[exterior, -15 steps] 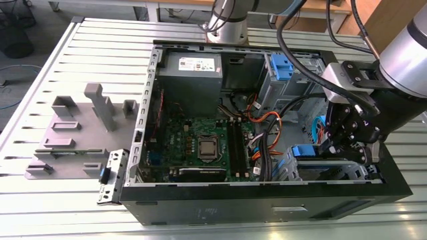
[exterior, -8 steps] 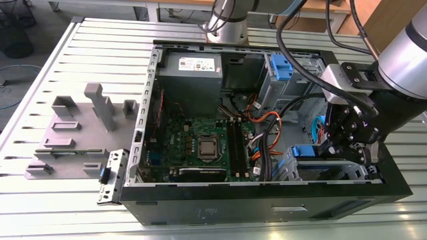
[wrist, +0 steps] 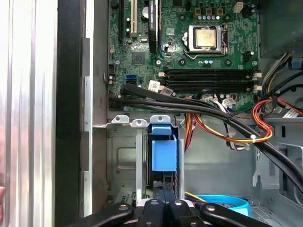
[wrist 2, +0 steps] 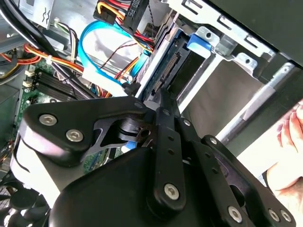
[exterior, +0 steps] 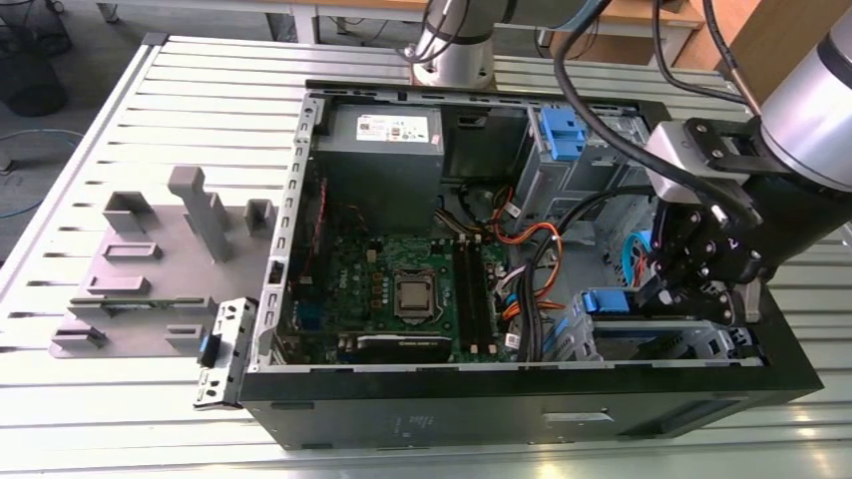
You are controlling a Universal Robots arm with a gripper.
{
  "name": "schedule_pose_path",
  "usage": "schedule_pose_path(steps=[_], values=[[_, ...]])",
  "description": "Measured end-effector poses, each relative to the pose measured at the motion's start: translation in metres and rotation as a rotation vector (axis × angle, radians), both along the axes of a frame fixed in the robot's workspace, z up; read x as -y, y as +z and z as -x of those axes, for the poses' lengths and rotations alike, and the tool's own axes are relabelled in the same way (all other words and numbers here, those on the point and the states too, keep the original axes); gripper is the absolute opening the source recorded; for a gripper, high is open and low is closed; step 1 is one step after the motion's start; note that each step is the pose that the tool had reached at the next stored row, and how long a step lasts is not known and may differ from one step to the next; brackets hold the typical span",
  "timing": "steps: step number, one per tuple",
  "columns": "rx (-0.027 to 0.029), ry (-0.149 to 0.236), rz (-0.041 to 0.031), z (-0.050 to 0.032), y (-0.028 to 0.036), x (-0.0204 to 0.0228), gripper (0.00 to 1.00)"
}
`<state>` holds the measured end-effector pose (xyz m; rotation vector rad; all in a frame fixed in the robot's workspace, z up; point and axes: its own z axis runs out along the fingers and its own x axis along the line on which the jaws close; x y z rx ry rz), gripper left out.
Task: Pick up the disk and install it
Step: 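Insert the disk into the insertion slot, then insert the first disk wire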
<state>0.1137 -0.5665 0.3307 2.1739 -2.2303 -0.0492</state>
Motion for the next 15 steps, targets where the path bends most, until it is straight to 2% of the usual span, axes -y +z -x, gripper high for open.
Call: schedule_pose_path(steps=[7, 13, 15], values=[[0.0000, 0.000, 0.0000, 0.0000, 0.0159, 0.0000, 0.11], [0.0000, 0.000, -0.0001, 0.0000, 0.0168, 0.0000, 0.11], [0.0000, 0.000, 0.0000, 0.0000, 0.0197, 0.0000, 0.11]])
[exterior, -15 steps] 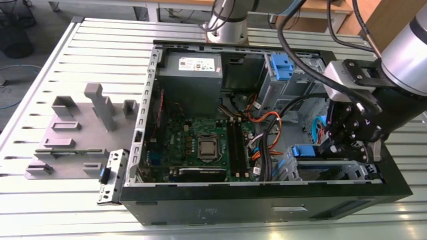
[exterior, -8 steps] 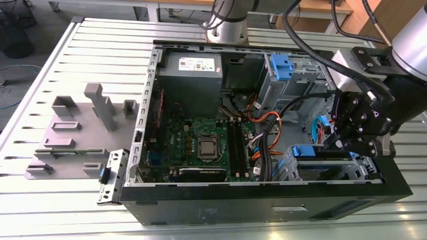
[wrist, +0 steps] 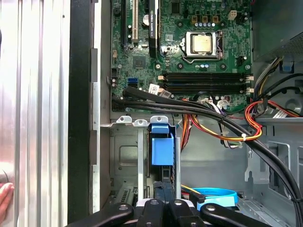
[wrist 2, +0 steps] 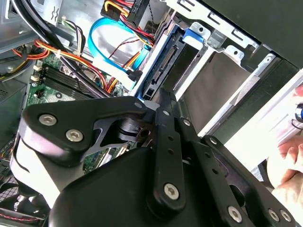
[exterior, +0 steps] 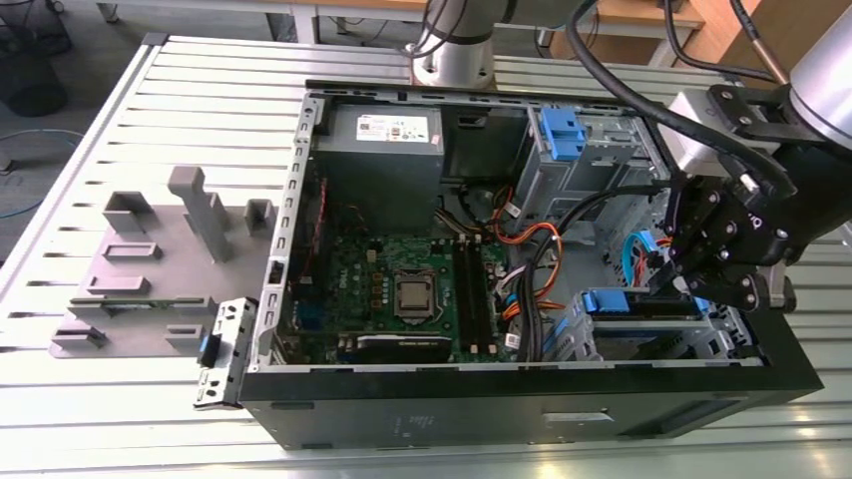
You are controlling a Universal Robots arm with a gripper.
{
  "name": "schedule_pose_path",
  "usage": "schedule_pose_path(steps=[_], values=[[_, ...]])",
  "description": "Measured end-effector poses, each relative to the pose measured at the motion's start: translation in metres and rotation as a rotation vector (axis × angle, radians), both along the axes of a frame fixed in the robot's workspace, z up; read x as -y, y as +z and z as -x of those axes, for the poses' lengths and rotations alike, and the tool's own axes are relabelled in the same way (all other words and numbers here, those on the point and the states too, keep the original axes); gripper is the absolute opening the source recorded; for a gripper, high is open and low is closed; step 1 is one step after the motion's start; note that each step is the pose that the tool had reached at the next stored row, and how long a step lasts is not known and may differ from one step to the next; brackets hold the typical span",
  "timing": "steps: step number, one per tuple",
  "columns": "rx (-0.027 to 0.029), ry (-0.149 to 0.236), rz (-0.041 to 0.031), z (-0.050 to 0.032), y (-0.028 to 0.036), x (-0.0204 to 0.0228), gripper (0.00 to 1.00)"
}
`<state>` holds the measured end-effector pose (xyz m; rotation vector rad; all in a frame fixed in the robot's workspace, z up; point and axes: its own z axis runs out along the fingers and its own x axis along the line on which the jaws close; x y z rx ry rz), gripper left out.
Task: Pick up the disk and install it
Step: 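Insert the first disk wire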
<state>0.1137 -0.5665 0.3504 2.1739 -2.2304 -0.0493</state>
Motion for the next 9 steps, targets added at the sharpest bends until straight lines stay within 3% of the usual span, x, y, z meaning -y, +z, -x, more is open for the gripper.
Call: schedule_pose_path(steps=[9], values=[[0.0000, 0.000, -0.0001, 0.0000, 0.0001, -0.0027, 0.11]])
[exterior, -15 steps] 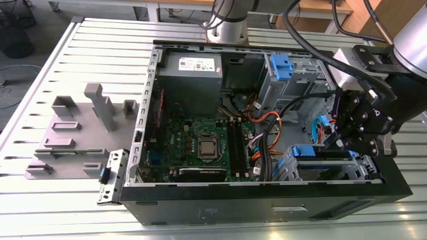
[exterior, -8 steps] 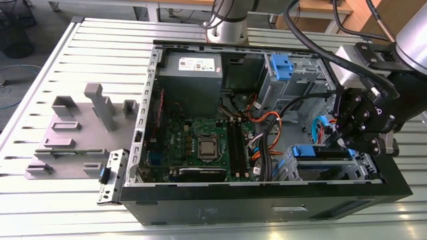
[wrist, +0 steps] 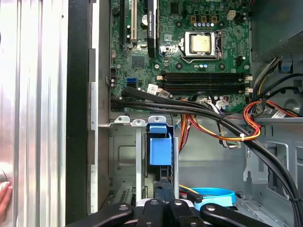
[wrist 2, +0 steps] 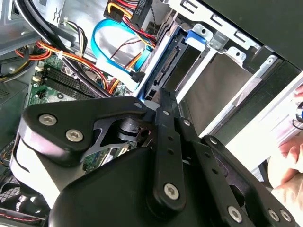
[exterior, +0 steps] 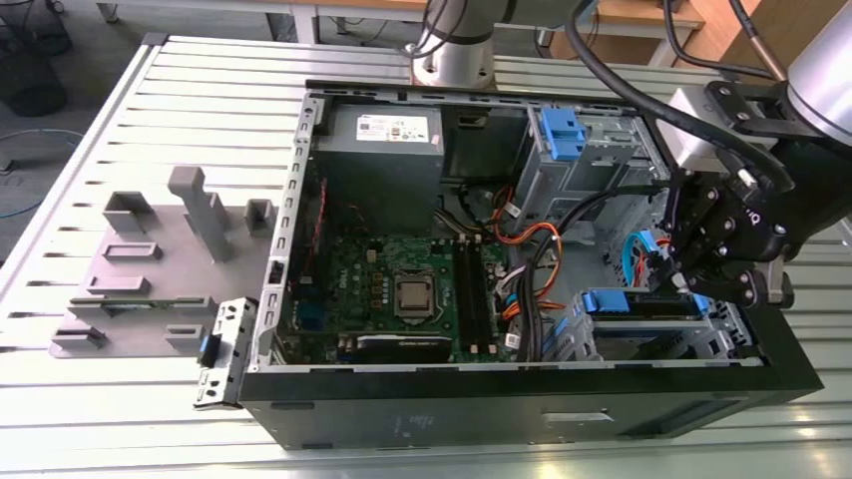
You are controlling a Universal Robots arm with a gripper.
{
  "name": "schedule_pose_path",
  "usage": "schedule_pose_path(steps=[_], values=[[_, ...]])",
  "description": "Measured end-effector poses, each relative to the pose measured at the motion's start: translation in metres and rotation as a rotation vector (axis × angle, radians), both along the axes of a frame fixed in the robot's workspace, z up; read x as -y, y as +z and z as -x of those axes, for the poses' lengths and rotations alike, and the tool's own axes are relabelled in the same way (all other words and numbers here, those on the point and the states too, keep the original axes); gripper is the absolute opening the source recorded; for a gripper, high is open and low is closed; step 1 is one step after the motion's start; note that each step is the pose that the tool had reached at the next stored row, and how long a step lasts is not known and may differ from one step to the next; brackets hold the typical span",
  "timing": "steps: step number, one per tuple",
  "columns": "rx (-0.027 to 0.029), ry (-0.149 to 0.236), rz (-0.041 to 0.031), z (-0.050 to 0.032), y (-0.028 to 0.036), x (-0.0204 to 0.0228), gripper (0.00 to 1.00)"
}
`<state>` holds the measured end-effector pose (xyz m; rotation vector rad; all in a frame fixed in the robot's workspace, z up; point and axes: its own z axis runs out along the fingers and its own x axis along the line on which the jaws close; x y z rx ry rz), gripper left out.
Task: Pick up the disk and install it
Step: 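Insert the first disk wire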
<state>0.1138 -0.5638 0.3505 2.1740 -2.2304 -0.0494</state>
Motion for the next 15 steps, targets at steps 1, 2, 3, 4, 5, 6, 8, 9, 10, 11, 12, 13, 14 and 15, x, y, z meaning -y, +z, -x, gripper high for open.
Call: schedule_pose_path(steps=[1, 2, 3, 4, 5, 6, 8, 9, 10, 11, 12, 13, 14, 15], values=[[0.0000, 0.000, 0.0001, 0.0000, 0.0001, 0.0000, 0.11], [0.0000, 0.000, 0.0003, 0.0000, 0.0006, 0.0000, 0.11], [0.0000, 0.000, 0.0003, 0.0000, 0.0017, 0.0000, 0.11], [0.0000, 0.000, 0.0002, 0.0000, 0.0030, -0.0001, 0.11], [0.0000, 0.000, 0.0002, 0.0000, 0.0049, -0.0001, 0.11], [0.0000, 0.000, 0.0002, 0.0000, 0.0068, -0.0001, 0.11], [0.0000, 0.000, 0.0000, 0.0000, 0.0103, -0.0001, 0.11], [0.0000, 0.000, -0.0001, 0.0000, 0.0113, -0.0001, 0.11], [0.0000, 0.000, -0.0001, 0.0000, 0.0121, -0.0001, 0.11], [0.0000, 0.000, -0.0003, 0.0000, 0.0120, -0.0002, 0.11], [0.0000, 0.000, -0.0003, 0.0000, 0.0121, -0.0004, 0.11], [0.0000, 0.000, -0.0001, 0.0000, 0.0123, -0.0007, 0.11], [0.0000, 0.000, -0.0004, 0.0000, 0.0124, -0.0013, 0.11], [0.0001, 0.000, -0.0017, 0.0000, 0.0122, -0.0021, 0.11]])
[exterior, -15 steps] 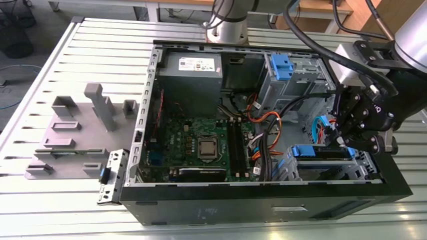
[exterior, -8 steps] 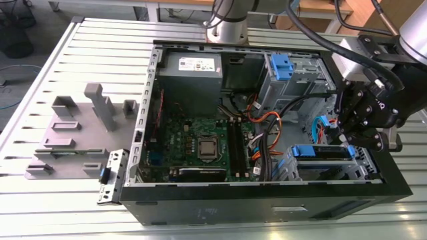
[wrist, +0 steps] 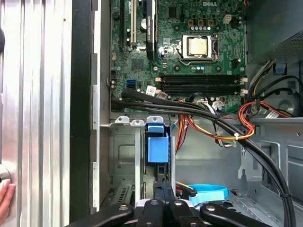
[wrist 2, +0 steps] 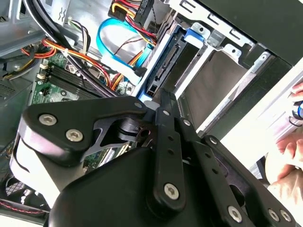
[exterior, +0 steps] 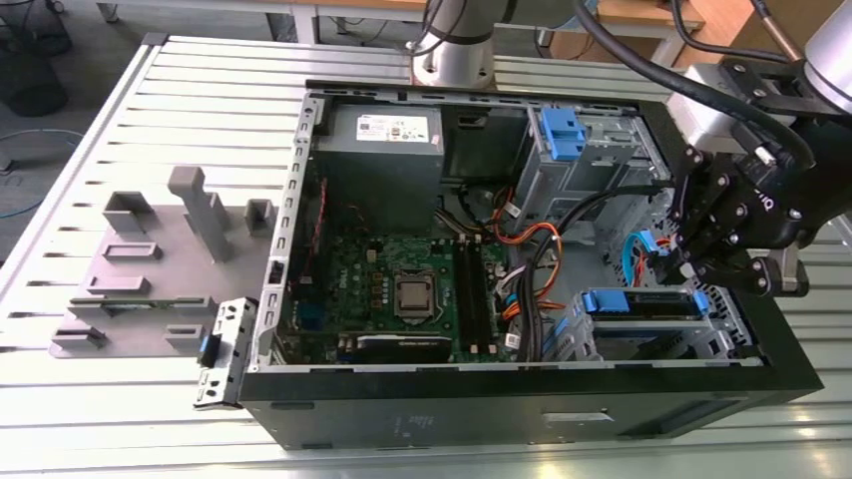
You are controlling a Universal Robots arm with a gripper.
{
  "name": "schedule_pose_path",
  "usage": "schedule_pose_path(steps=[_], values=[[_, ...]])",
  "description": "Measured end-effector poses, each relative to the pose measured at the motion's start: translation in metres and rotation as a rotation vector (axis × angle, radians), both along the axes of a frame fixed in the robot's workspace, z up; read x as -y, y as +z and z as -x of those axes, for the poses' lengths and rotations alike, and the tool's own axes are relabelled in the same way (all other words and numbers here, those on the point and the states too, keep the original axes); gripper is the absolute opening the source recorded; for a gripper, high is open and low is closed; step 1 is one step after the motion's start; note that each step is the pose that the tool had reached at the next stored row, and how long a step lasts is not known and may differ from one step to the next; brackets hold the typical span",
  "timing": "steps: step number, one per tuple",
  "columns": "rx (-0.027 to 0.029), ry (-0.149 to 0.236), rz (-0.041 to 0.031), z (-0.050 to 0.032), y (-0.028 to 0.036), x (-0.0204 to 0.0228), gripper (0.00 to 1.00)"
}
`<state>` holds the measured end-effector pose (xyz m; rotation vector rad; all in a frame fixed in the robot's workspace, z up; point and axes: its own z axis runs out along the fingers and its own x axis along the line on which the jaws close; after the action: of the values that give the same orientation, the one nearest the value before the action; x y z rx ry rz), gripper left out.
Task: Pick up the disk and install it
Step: 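Insert the first disk wire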
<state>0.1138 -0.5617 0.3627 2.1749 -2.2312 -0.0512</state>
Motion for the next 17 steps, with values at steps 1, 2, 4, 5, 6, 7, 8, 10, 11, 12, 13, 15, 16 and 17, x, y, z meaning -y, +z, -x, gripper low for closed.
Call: schedule_pose_path(steps=[1, 2, 4, 5, 6, 7, 8, 10, 11, 12, 13, 15, 16, 17], values=[[0.0000, 0.000, -0.0007, 0.0000, 0.0000, -0.0011, 0.11], [0.0000, 0.000, -0.0013, 0.0000, 0.0001, -0.0024, 0.11], [-0.0001, 0.000, -0.0022, 0.0000, 0.0000, -0.0048, 0.11], [-0.0001, 0.000, -0.0022, 0.0000, 0.0000, -0.0053, 0.11], [0.0000, 0.000, -0.0019, 0.0000, 0.0003, -0.0055, 0.11], [-0.0001, 0.000, -0.0021, 0.0000, 0.0007, -0.0057, 0.11], [-0.0001, 0.000, -0.0020, 0.0000, 0.0013, -0.0059, 0.11], [0.0000, 0.000, -0.0023, 0.0000, 0.0024, -0.0060, 0.11], [-0.0001, 0.000, -0.0023, 0.0000, 0.0027, -0.0061, 0.11], [-0.0001, 0.000, -0.0023, 0.0000, 0.0027, -0.0066, 0.11], [0.0000, 0.000, -0.0023, 0.0000, 0.0027, -0.0078, 0.11], [-0.0001, 0.000, -0.0021, 0.0000, 0.0028, -0.0099, 0.11], [-0.0001, 0.000, -0.0022, 0.0000, 0.0027, -0.0099, 0.11], [0.0000, 0.000, -0.0022, 0.0000, 0.0027, -0.0099, 0.11]])
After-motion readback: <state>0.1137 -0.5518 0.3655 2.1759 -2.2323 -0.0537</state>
